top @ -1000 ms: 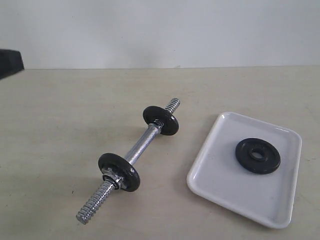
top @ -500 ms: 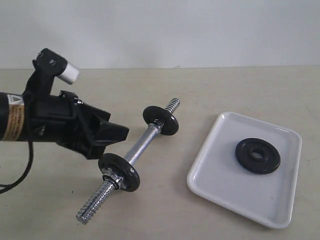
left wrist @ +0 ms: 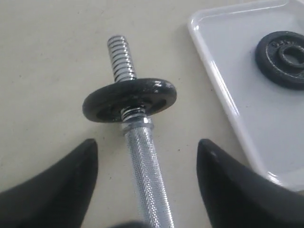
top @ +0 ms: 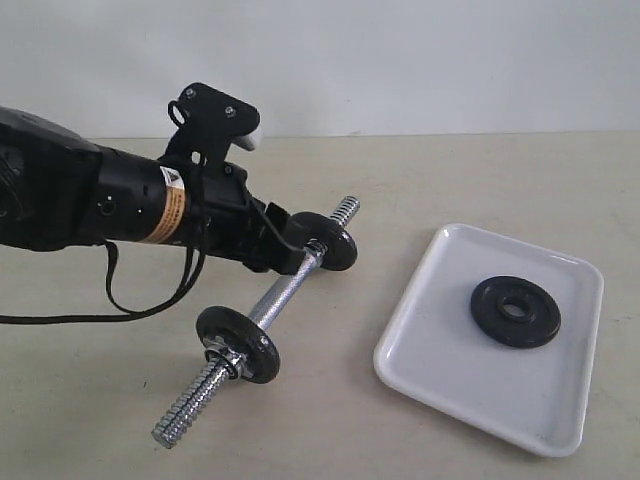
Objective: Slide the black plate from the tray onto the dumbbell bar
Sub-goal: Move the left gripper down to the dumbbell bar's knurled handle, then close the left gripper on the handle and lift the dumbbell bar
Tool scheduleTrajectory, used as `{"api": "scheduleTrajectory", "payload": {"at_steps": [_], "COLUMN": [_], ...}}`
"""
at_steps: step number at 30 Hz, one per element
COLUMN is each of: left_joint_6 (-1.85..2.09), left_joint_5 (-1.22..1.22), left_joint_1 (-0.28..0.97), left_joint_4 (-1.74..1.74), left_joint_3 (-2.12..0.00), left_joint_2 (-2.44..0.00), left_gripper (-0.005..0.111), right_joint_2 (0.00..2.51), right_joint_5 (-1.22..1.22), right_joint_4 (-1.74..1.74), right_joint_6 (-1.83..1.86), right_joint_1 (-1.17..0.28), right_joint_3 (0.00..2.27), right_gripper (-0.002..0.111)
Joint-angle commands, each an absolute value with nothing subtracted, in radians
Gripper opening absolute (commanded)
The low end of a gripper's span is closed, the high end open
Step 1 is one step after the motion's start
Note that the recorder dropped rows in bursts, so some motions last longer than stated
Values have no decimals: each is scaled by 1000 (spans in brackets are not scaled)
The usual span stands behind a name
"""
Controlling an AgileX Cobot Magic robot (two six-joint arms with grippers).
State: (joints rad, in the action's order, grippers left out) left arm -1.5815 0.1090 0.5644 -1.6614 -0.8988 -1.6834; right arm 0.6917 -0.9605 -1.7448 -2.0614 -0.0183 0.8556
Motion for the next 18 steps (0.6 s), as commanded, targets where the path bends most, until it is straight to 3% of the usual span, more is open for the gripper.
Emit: {"api": "scheduleTrajectory", "payload": {"at_steps": [1,18], "left_joint_6": [-1638,-1618], "left_joint_5": [54,34], "left_joint_1": [572,572], "left_joint_4": [-1717,-1728], "left_joint_3": [-908,-938], "left_joint_2": [-1729,-1857], "left_gripper": [56,56], "right_joint_2": [687,687], "right_joint_5": [-963,-963], "right_joint_4": [-1744,-1744], "right_joint_6": [-2052,-2052], "right_joint_1": [-24,-24], "right_joint_3": [861,861], "right_gripper": [0,0]}}
